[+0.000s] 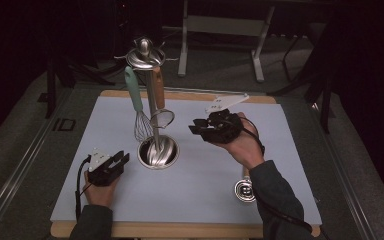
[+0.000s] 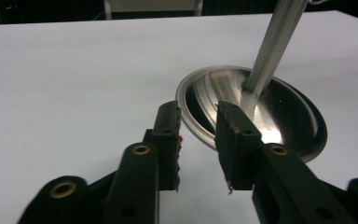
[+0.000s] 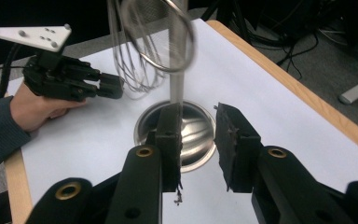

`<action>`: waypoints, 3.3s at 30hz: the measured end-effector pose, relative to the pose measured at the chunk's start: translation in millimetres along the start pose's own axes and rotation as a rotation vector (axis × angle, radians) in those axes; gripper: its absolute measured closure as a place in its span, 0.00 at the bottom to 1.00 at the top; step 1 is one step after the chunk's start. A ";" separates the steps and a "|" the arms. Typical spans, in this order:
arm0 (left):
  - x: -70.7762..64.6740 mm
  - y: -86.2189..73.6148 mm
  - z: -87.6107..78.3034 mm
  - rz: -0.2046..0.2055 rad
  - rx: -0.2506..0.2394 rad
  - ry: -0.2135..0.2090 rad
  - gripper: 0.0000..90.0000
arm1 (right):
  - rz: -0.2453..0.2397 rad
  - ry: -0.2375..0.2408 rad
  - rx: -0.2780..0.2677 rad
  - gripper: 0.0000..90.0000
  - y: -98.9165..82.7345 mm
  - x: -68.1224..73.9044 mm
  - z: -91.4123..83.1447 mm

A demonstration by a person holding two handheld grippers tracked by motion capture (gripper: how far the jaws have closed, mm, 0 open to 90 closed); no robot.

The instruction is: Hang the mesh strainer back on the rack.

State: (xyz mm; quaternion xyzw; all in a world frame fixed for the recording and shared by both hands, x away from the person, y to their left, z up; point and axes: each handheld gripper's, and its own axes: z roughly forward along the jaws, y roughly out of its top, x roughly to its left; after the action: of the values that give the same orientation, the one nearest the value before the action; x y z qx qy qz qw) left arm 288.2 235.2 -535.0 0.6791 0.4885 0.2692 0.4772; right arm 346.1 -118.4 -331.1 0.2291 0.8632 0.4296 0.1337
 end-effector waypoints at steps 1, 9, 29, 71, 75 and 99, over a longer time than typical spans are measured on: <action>0.1 0.0 0.0 0.001 0.000 0.000 0.81 | 0.009 0.001 -0.002 0.78 -2.8 -0.7 0.0; -4.6 4.6 -9.9 -0.002 -0.079 0.009 0.89 | 0.034 -0.011 0.041 0.77 -28.9 -0.7 11.4; -20.5 91.2 -60.9 -0.061 -0.409 -0.117 1.00 | 0.100 -0.102 0.136 0.72 -106.8 -2.4 11.1; -74.7 218.3 -87.5 0.011 -0.761 -0.231 1.00 | 0.355 -0.031 0.104 0.65 -178.2 -9.7 9.1; -73.0 219.1 -82.3 0.002 -0.750 -0.220 1.00 | 0.358 -0.029 0.100 0.65 -178.7 -10.1 8.4; -60.0 220.2 -80.7 -0.011 -0.756 -0.150 1.00 | 0.366 -0.027 0.109 0.63 -182.5 -11.9 5.9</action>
State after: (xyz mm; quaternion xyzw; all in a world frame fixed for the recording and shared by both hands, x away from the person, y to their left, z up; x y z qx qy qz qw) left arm 287.9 196.2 -296.1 0.4703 0.3223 0.3772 0.7298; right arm 307.7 -216.4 -480.7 0.3948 0.8273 0.3961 0.0522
